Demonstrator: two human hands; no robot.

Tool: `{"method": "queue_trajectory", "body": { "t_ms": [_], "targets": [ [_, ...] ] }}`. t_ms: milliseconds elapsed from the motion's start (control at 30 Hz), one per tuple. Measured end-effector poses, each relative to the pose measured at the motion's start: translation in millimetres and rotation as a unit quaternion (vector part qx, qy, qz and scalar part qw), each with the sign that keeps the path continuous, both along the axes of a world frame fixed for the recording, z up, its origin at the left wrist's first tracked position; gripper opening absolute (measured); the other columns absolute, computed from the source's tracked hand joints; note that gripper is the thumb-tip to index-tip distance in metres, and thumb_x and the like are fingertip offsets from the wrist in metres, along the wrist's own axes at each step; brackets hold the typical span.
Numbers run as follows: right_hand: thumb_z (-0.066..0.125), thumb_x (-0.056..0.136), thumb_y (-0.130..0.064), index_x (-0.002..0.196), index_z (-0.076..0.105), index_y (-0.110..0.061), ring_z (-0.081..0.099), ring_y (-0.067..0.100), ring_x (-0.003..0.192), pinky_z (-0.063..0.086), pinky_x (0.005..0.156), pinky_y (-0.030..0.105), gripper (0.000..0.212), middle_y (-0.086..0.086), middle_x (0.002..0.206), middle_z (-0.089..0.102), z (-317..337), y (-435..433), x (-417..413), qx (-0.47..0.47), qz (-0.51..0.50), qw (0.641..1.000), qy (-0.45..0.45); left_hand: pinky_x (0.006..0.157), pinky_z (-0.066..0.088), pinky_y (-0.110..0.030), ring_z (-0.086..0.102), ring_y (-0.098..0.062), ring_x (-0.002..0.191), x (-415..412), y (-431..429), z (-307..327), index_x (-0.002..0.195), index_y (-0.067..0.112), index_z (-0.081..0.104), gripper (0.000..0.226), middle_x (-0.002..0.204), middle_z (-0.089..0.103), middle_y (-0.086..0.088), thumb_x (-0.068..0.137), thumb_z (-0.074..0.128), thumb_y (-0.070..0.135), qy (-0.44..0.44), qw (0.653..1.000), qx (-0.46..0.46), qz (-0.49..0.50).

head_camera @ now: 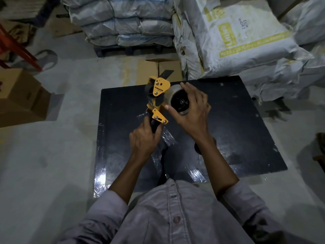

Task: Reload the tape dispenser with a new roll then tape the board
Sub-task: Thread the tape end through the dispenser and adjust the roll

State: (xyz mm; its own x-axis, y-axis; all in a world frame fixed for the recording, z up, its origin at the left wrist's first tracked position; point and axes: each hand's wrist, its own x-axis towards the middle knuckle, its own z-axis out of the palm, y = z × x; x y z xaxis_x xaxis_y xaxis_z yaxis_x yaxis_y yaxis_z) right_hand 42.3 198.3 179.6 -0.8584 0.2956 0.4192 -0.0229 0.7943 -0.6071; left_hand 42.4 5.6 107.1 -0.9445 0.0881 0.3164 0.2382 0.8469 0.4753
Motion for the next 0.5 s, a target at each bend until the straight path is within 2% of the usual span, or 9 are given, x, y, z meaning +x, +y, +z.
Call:
{"method": "queue_trajectory", "body": {
  "t_ms": [167,333,400,500],
  "targets": [
    [0.076,0.086,-0.074,0.153,0.058,-0.032,0.046,0.021,0.145,0.05,0.102,0.057,0.081,-0.006,0.161,0.047,3.2,-3.2,-4.7,0.006,-0.023,0.999,0.033,0.065,0.055,-0.043,0.077,-0.039,0.076,-2.3,-0.5,11.9,0.125,0.008,0.059,0.051,0.094,0.078,-0.013,0.106,0.065,0.055,-0.011,1.0,-0.02,-0.005],
    [0.073,0.088,-0.072,0.142,0.065,-0.025,0.052,0.023,0.137,0.055,0.094,0.052,0.072,-0.001,0.153,0.054,4.9,-11.4,-17.9,0.022,-0.079,0.996,0.034,0.064,0.051,-0.04,0.077,-0.04,0.079,-6.4,1.2,19.9,0.127,0.008,0.059,0.053,0.097,0.078,-0.014,0.106,0.067,0.055,-0.017,0.999,-0.035,-0.014],
    [0.075,0.089,-0.064,0.139,0.067,-0.024,0.053,0.026,0.134,0.057,0.09,0.052,0.065,0.001,0.149,0.056,3.3,-10.9,-21.2,0.016,-0.067,0.997,0.037,0.065,0.05,-0.04,0.077,-0.039,0.081,-6.7,1.8,20.6,0.128,0.009,0.058,0.054,0.097,0.078,-0.013,0.105,0.067,0.058,-0.029,0.999,-0.033,-0.016],
    [0.081,0.087,-0.044,0.132,0.072,-0.021,0.052,0.032,0.132,0.058,0.091,0.047,0.051,0.01,0.143,0.058,-3.9,-5.5,-24.2,0.036,0.009,0.999,0.036,0.068,0.056,-0.045,0.077,-0.039,0.084,-7.1,0.3,18.8,0.13,0.013,0.058,0.059,0.098,0.078,-0.012,0.104,0.062,0.066,-0.046,0.998,-0.036,-0.013]
  ]
}}
